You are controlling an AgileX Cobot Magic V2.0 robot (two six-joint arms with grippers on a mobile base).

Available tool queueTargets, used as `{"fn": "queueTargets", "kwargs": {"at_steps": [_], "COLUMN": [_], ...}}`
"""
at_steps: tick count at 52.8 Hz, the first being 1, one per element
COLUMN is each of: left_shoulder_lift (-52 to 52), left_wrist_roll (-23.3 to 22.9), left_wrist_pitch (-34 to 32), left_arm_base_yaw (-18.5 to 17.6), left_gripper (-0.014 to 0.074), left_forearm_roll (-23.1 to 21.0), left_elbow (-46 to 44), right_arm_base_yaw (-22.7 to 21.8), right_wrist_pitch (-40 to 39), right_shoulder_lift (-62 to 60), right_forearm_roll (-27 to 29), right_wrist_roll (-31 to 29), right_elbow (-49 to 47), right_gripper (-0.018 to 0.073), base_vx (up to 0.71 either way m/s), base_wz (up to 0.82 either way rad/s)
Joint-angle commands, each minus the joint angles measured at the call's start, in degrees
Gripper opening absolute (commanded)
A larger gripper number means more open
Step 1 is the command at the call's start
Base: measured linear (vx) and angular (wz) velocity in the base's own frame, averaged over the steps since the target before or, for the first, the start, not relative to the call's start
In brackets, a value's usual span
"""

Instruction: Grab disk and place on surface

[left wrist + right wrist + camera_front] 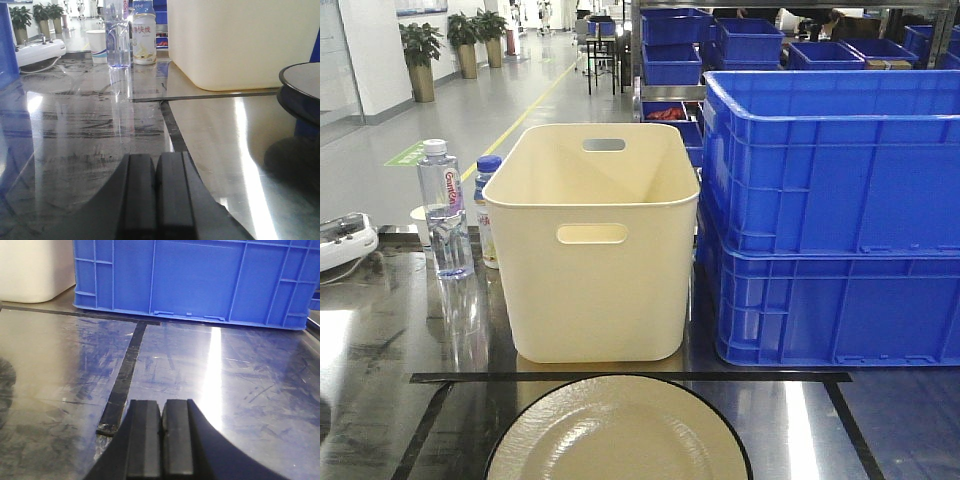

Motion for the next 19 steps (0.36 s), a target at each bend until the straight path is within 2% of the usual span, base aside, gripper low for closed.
{"fn": "queueTargets", "kwargs": {"at_steps": [1,19], "left_shoulder_lift": [0.47,0.47], "left_wrist_roll": [-0.41,-0.41], "left_wrist_pitch": [-4.45,-4.45], "left_arm_base_yaw": [0.09,0.09], "left_gripper": [-0.0008,-0.0008], "left_forearm_roll": [0.00,0.00], "left_elbow": [-1.49,-1.49], "right_arm_base_yaw": [-0.07,-0.07], "right_wrist_pitch": [-4.47,-4.47], "right_shoulder_lift": [-0.50,-0.50], "right_forearm_roll": [-1.04,-1.04], "right_wrist_roll": [0.23,0.23], "right_elbow": [0.48,0.48], "right_gripper": [-0.0008,-0.0008], "base_vx": [0.00,0.00], "base_wz": [0.00,0.00]}}
